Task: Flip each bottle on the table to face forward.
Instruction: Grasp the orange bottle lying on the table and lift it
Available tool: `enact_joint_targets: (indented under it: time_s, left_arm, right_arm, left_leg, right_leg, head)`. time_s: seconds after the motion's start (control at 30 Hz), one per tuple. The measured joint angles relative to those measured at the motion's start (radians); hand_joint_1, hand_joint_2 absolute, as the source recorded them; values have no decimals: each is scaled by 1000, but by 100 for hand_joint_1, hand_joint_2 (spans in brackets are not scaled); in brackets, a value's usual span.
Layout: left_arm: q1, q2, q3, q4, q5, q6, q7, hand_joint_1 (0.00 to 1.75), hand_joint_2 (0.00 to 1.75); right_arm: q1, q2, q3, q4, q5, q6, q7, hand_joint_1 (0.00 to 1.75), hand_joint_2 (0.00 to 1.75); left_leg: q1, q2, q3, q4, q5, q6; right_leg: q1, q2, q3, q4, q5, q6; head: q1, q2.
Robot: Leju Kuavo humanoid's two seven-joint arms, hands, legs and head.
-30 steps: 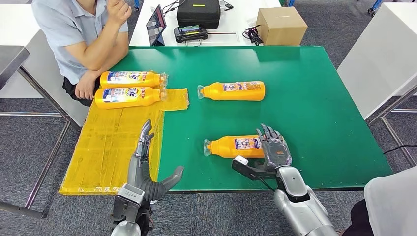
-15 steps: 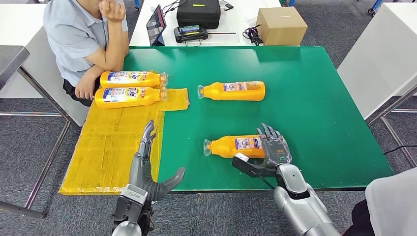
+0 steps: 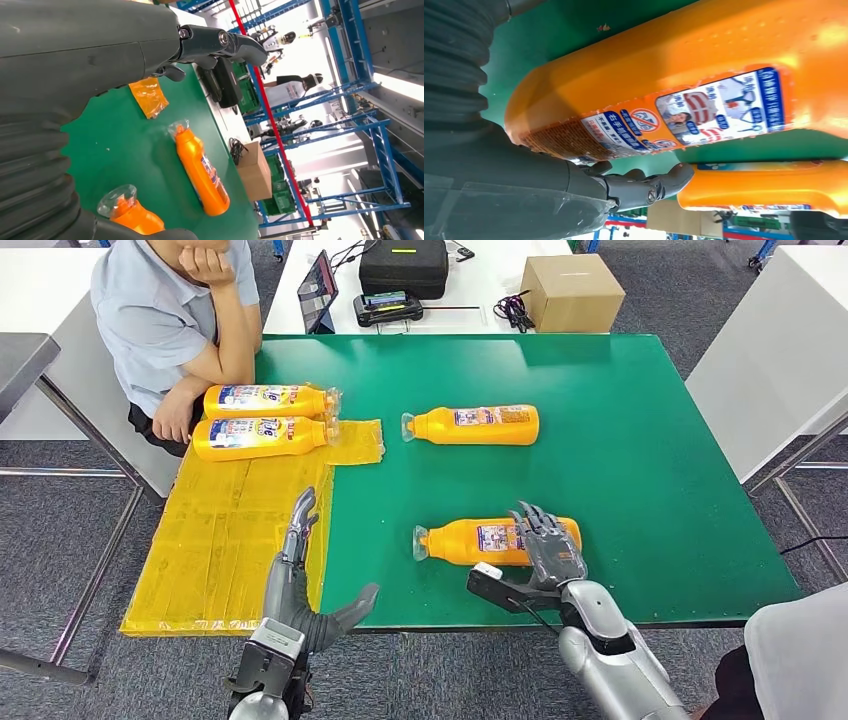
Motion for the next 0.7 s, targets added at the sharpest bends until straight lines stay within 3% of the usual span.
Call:
enact_joint_targets:
  time_s: [0.37,0.7]
  left_arm:
    - [6,0,1,0,-20,10,7,0,175]
    - [2,0,1,0,-6,-3,1,0,175]
  right_arm:
    - [9,-9,40,-56,92,-59,65,0,175]
    - [-37,-16,25,-37,-10,-16,41,0,175]
  left_leg:
    - [0,0,0,0,0,0]
    - [0,0,0,0,0,0]
  right_leg:
    - [0,0,0,0,0,0]
    - [0,0,0,0,0,0]
  head:
    - [0,0]
    - [0,0]
